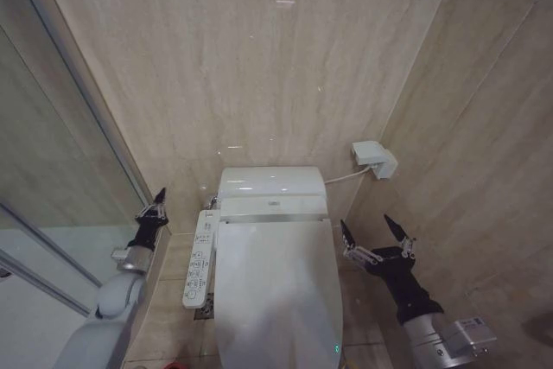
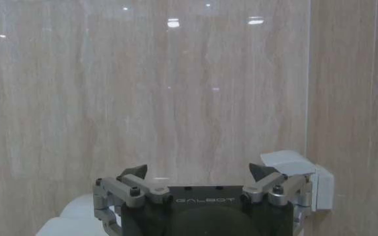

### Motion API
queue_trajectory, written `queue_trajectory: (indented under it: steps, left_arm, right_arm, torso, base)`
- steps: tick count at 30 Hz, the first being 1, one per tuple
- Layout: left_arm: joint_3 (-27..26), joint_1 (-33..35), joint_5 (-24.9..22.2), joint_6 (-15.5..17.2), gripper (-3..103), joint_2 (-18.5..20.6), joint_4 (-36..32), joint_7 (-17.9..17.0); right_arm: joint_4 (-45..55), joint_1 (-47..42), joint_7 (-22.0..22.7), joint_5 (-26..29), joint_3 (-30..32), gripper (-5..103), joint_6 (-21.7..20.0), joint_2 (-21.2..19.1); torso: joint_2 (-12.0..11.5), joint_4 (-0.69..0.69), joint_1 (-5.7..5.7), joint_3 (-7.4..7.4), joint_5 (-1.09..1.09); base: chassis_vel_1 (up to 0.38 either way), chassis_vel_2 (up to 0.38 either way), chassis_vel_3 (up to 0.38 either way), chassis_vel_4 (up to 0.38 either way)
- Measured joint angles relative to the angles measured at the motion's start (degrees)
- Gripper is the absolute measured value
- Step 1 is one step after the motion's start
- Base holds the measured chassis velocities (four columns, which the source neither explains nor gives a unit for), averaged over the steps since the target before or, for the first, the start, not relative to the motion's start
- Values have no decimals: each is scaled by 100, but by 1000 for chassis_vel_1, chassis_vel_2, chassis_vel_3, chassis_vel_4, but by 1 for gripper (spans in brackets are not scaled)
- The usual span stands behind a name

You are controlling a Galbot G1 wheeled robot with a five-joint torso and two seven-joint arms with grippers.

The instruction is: Open the toilet lid, clean the toilet bowl with a toilet brush, close the toilet lid, and flush.

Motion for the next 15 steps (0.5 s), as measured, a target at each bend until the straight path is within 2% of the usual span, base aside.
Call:
queue_trajectory:
  steps: [1,3,4,6,7,9,12,14,15]
  left_arm:
    - [0,0,0,0,0,0,0,0]
    - [-98,355,-82,286,0,-19,-584,-248]
    - [-258,722,-113,497,0,-37,-1099,-388]
    - [-320,853,-119,562,0,-47,-1280,-412]
    - [-530,1237,-126,706,8,-105,-1749,-435]
    - [-650,1435,-108,771,8,-153,-1940,-426]
    - [-1013,2121,120,951,8,-401,-2484,-351]
    - [-1067,2247,165,1042,8,-456,-2605,-361]
    - [-1128,2403,225,1169,35,-521,-2766,-390]
  right_arm:
    - [0,0,0,0,0,100,0,0]
    - [0,0,0,0,0,100,0,0]
    - [0,0,0,0,0,100,0,0]
    - [0,0,0,0,0,100,0,0]
    - [0,0,0,0,0,100,0,0]
    - [0,0,0,0,0,100,0,0]
    - [0,0,0,0,0,100,0,0]
    - [0,0,0,0,0,100,0,0]
    - [0,0,0,0,0,100,0,0]
  torso:
    - [0,0,0,0,0]
    - [1,-3,0,0,-2]
    - [1,0,0,-1,3]
    - [0,-1,0,0,2]
    - [1,-2,0,-1,0]
    - [1,1,-1,-1,2]
    - [1,0,-1,0,-1]
    - [1,1,0,0,0]
    - [1,0,-1,0,0]
  base:
    - [0,0,0,0]
    - [0,0,0,0]
    - [0,0,0,0]
    - [0,0,0,0]
    - [0,0,0,0]
    - [0,0,0,0]
    - [0,0,0,0]
    - [0,0,0,0]
    - [0,0,0,0]
